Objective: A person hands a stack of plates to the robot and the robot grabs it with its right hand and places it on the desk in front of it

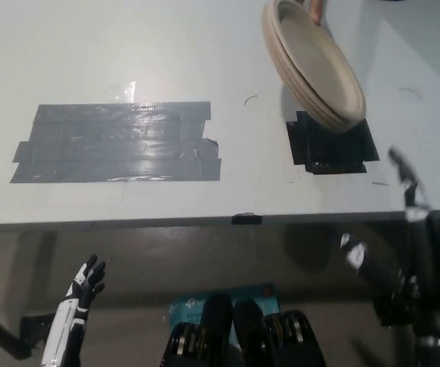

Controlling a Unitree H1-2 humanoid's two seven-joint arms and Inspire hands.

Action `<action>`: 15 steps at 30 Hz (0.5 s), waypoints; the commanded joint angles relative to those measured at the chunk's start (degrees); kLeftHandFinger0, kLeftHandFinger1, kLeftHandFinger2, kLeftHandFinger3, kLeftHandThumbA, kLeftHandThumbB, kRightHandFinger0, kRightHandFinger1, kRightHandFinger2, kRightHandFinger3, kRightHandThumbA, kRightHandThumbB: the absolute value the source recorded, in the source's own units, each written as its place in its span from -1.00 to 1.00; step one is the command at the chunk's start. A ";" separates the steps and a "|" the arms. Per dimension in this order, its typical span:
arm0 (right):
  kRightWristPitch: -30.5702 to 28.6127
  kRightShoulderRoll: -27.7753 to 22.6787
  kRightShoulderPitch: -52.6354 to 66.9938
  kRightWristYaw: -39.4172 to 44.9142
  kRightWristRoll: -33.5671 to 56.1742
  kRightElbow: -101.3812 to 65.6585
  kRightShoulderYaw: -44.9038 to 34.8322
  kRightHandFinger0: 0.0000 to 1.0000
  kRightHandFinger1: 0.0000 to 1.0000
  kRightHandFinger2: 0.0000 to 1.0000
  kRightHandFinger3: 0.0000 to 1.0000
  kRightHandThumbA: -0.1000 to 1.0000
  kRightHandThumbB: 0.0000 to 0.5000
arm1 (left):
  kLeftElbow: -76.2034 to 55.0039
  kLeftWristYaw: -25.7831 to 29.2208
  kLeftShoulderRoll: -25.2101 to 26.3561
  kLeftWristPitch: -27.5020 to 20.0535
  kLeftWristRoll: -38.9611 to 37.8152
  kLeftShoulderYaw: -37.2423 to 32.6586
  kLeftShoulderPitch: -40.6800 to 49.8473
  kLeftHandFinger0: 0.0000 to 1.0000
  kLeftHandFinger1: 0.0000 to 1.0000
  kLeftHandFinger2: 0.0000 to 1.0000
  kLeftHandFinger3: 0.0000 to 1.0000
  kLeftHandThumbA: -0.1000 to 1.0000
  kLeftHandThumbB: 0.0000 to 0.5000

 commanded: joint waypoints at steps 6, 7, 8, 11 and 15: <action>4.25 1.52 -12.79 -7.16 -15.00 0.51 -3.15 1.00 1.00 1.00 1.00 0.88 0.20 | 0.14 0.46 -0.12 -2.34 0.65 -0.03 0.28 1.00 1.00 1.00 1.00 1.00 0.13; 5.22 1.33 -14.43 -7.13 -15.50 2.03 -3.31 1.00 1.00 1.00 1.00 0.90 0.23 | 0.30 0.29 -0.12 -2.48 0.37 -0.06 0.38 1.00 1.00 1.00 1.00 1.00 0.11; 5.44 1.22 -15.08 -7.16 -15.52 2.82 -3.31 1.00 1.00 1.00 1.00 0.85 0.25 | 0.18 0.31 -0.21 -2.34 0.32 -0.05 0.50 1.00 1.00 1.00 1.00 1.00 0.11; 6.59 0.28 -17.90 -7.70 -17.29 7.29 -2.87 1.00 1.00 1.00 1.00 0.83 0.33 | 0.34 0.37 -0.25 -2.63 0.56 -0.15 0.62 1.00 1.00 1.00 1.00 1.00 0.11; 7.75 -1.50 -21.92 -6.98 -17.91 13.65 -1.94 1.00 1.00 1.00 1.00 0.87 0.57 | 0.12 0.34 -0.39 -2.19 0.71 -0.25 0.47 1.00 1.00 1.00 1.00 1.00 0.14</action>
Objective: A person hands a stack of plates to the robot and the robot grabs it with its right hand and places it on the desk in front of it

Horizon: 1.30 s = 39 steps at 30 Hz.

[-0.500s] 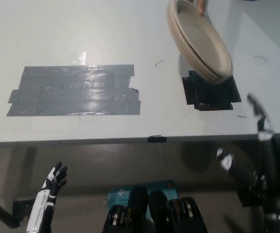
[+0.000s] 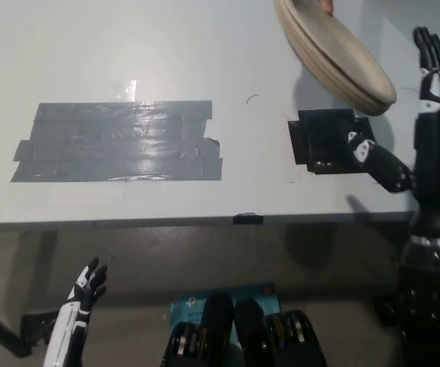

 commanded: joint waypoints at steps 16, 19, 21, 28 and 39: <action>11.29 -6.16 -16.62 7.48 -5.90 14.50 6.72 1.00 1.00 1.00 1.00 0.96 0.99 | -0.27 0.16 0.16 -2.14 0.55 0.06 -0.85 1.00 1.00 1.00 1.00 1.00 0.13; 11.25 -6.82 -19.33 5.36 -5.69 17.99 6.86 1.00 1.00 1.00 1.00 0.97 1.00 | -0.20 0.23 0.16 -2.50 0.67 0.06 -0.90 1.00 1.00 1.00 1.00 1.00 0.11; 11.28 -7.32 -21.23 3.92 -5.90 20.65 7.19 1.00 1.00 1.00 1.00 0.96 1.00 | 0.01 0.22 0.25 -2.55 0.67 0.10 -1.23 1.00 1.00 1.00 1.00 1.00 0.12; 12.34 -8.02 -23.94 5.28 -5.03 25.68 8.66 1.00 1.00 1.00 1.00 0.77 1.00 | -0.43 0.27 0.17 -1.96 0.79 0.14 -1.41 1.00 1.00 1.00 1.00 1.00 0.13; 17.22 -9.40 -27.39 3.88 -8.89 32.95 12.93 -0.90 -0.91 -0.88 -0.26 0.59 0.18 | -1.50 -0.22 0.35 -0.66 0.35 0.22 -1.95 1.00 1.00 1.00 1.00 1.00 0.13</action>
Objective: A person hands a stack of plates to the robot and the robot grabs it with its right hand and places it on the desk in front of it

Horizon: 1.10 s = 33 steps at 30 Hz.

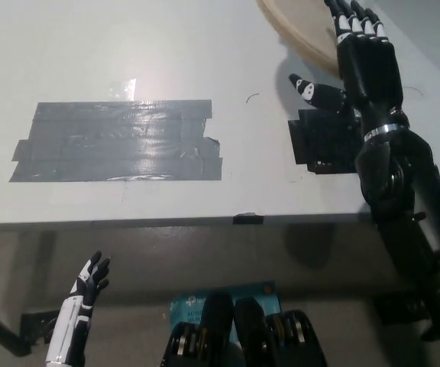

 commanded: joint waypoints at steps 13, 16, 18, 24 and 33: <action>-0.54 -2.16 -4.03 -4.43 -0.50 -1.32 2.18 -1.00 -1.00 -0.86 -0.64 -0.17 -0.23 | -0.83 -0.27 0.63 -0.64 -0.26 0.22 -1.85 1.00 1.00 1.00 1.00 1.00 -0.02; -0.73 -2.04 -4.23 -5.80 -0.48 -1.01 1.93 -1.00 -1.00 -0.86 -0.60 -0.09 -0.57 | -0.44 -0.20 0.71 -1.10 -0.09 0.23 -2.23 1.00 1.00 1.00 1.00 1.00 -0.08; -1.75 -2.13 -4.32 -7.63 -0.55 -0.87 1.84 -1.00 -1.00 -0.71 -0.53 0.12 -0.88 | -0.23 0.01 0.66 -1.25 0.15 0.28 -2.60 1.00 1.00 1.00 1.00 1.00 -0.04; -5.21 -1.77 -4.18 -14.36 0.19 -0.30 1.00 -1.00 -1.00 -0.45 -0.47 0.07 -0.95 | 0.27 0.03 0.67 -1.28 0.22 0.27 -2.91 1.00 1.00 1.00 1.00 1.00 -0.09; -9.69 -3.90 -2.99 -16.06 2.65 -8.03 -0.85 -1.00 -1.00 -0.55 -0.32 -0.14 -0.86 | 0.14 -0.54 1.23 -1.24 0.09 0.17 -3.47 1.00 1.00 1.00 1.00 1.00 -0.19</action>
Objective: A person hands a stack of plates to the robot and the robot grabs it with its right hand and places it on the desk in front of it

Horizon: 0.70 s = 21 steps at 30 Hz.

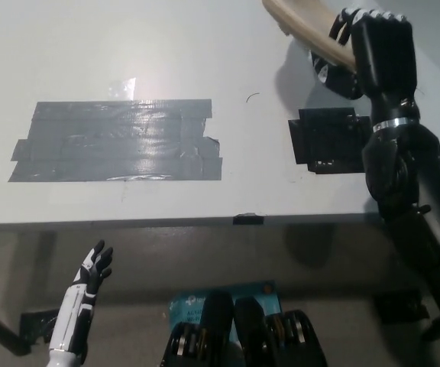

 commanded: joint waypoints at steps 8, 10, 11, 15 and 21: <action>-4.15 -4.95 1.00 -0.27 -1.67 -11.84 0.50 -1.00 -1.00 -0.88 -0.58 0.00 -0.87 | -0.34 -0.24 1.42 -1.69 0.51 -0.10 -0.66 1.00 1.00 1.00 1.00 1.00 -0.24; -4.06 -5.71 2.51 0.30 -2.96 -10.95 1.78 -1.00 -1.00 -0.94 -0.64 0.01 -0.80 | -0.31 -0.49 1.63 -1.56 0.47 -0.23 -0.67 1.00 1.00 1.00 1.00 1.00 -0.22; -3.68 -5.96 3.06 0.98 -3.37 -10.82 2.20 -1.00 -1.00 -0.96 -0.69 -0.01 -0.77 | -0.22 -0.60 1.73 -1.53 0.37 -0.24 -0.77 1.00 1.00 1.00 1.00 1.00 -0.22; -3.44 -7.07 4.77 1.28 -4.86 -7.55 4.41 -1.00 -1.00 -1.00 -0.94 -0.14 -0.64 | 0.42 -0.33 1.74 -2.35 0.61 -0.17 -1.27 1.00 1.00 1.00 1.00 1.00 -0.32; -5.67 -8.13 5.77 -1.31 -5.77 2.25 8.23 -1.00 -1.00 -0.95 -0.94 -0.16 -0.67 | -0.55 -0.41 1.65 -0.91 0.94 -0.34 -1.32 1.00 1.00 1.00 1.00 1.00 -0.34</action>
